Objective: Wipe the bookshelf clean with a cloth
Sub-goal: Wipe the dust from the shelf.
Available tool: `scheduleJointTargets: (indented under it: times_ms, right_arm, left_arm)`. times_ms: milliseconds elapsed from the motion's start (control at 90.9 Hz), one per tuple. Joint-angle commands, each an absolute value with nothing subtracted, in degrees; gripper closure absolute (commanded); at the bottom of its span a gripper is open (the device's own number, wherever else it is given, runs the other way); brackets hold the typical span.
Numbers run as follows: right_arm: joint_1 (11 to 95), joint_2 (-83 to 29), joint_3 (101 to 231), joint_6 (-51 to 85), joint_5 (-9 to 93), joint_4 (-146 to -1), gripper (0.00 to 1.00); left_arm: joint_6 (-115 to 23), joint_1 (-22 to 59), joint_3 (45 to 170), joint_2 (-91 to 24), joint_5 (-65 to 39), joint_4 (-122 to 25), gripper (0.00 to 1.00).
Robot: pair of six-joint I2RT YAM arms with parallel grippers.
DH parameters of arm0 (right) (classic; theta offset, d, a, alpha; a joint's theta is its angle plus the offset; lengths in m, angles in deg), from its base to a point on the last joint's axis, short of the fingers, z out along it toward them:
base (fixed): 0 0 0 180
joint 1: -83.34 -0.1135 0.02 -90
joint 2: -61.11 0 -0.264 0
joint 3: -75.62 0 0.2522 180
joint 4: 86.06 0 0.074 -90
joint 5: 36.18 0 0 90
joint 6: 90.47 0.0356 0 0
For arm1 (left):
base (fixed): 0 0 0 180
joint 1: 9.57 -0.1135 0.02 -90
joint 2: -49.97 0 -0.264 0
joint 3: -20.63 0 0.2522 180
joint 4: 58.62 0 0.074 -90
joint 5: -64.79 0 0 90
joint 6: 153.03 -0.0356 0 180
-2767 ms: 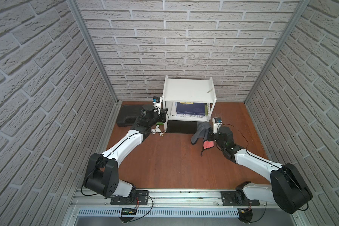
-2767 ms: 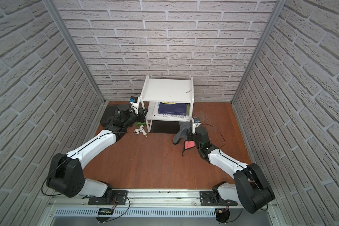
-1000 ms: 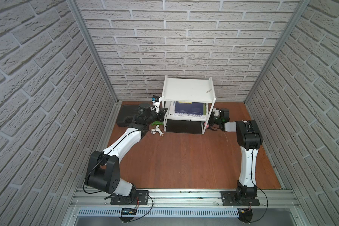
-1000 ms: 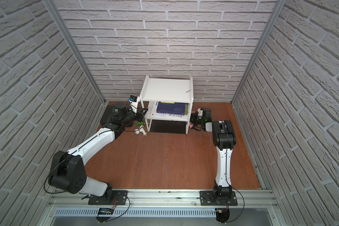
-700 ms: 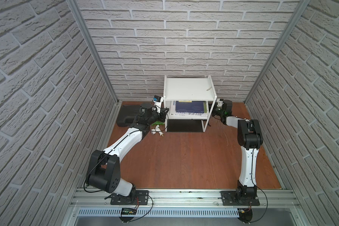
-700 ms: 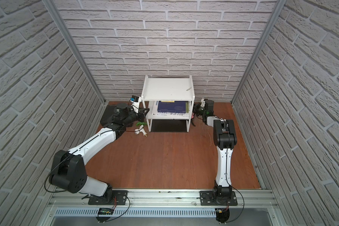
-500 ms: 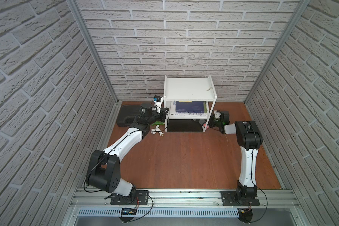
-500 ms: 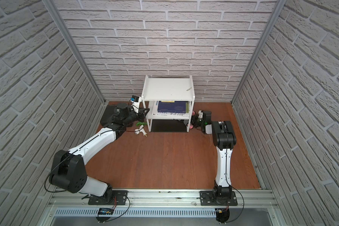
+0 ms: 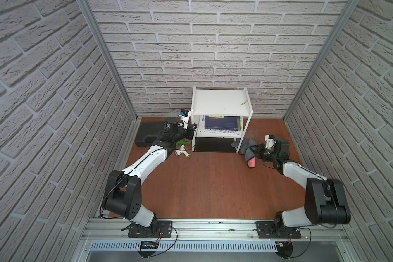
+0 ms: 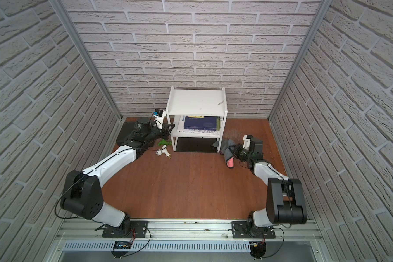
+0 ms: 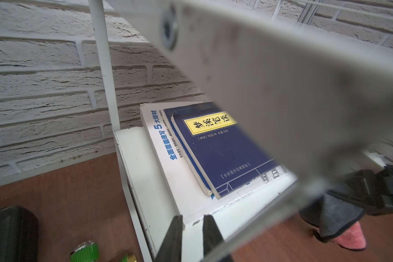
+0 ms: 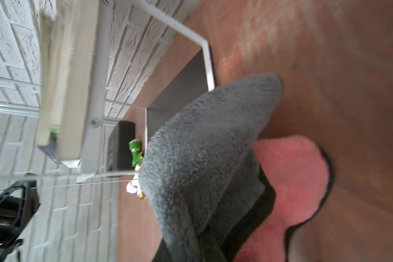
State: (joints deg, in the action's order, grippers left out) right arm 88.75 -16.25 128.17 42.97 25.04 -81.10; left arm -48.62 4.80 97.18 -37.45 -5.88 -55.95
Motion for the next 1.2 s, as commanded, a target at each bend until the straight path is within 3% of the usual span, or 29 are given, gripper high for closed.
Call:
scheduleJointTargets:
  times_ms: [0, 154, 308, 462, 605, 682, 748, 803, 858, 902, 957, 1023, 1078, 1188]
  right_arm:
    - [88.0, -5.4, 126.3, 31.6, 37.8, -70.4, 0.98]
    - [84.8, 4.1, 124.7, 28.5, 23.2, -77.8, 0.97]
    - [74.8, 2.2, 130.6, 27.0, 8.3, -82.3, 0.97]
    - [65.2, -4.2, 138.9, 24.9, 1.8, -83.6, 0.97]
    - [60.8, -8.3, 143.3, 23.7, 0.3, -84.3, 0.97]
    - [59.8, -9.6, 143.6, 24.5, 0.4, -86.2, 0.97]
    - [59.4, -10.5, 143.4, 25.1, 0.8, -87.4, 0.97]
    - [59.4, -10.9, 143.0, 24.9, 1.6, -87.3, 0.97]
    - [59.5, -10.7, 142.5, 23.6, 4.1, -85.6, 0.97]
    - [59.7, -10.2, 142.0, 22.2, 10.2, -82.7, 0.97]
    - [60.3, -9.2, 141.5, 21.3, 20.2, -78.7, 0.88]
    - [61.5, -8.4, 140.3, 20.7, 31.5, -74.8, 0.59]
    - [62.8, -8.1, 139.3, 19.6, 39.8, -72.4, 0.41]
    - [64.8, -7.6, 136.7, 16.5, 50.6, -70.9, 0.3]
  left_arm:
    - [-51.9, 4.9, 93.1, -36.2, -4.5, -49.8, 0.65]
    - [-52.8, 5.0, 85.5, -26.4, -2.7, -52.1, 0.51]
    - [-52.5, 10.6, 81.0, -20.0, 5.2, -55.0, 0.45]
    - [-55.9, 21.9, 86.7, -23.1, 2.6, -55.9, 0.39]
    - [-58.4, 26.2, 92.7, -29.9, 2.1, -58.0, 0.28]
    - [-59.1, 27.2, 95.9, -33.5, 1.6, -56.7, 0.26]
    - [-58.8, 27.5, 96.8, -35.2, 3.4, -57.8, 0.32]
    - [-58.5, 27.6, 96.2, -35.5, 4.3, -59.7, 0.46]
    - [-57.7, 27.2, 95.1, -34.6, 0.7, -60.6, 0.8]
    - [-55.6, 25.6, 93.2, -33.5, -1.4, -62.1, 1.0]
    - [-49.4, 22.1, 89.1, -31.7, -1.4, -68.1, 1.0]
    - [-41.5, 17.1, 82.7, -29.4, -1.6, -75.2, 1.0]
    - [-37.1, 13.8, 78.3, -27.5, -5.1, -76.9, 1.0]
    - [-32.8, 10.6, 71.7, -22.3, -17.3, -69.9, 1.0]
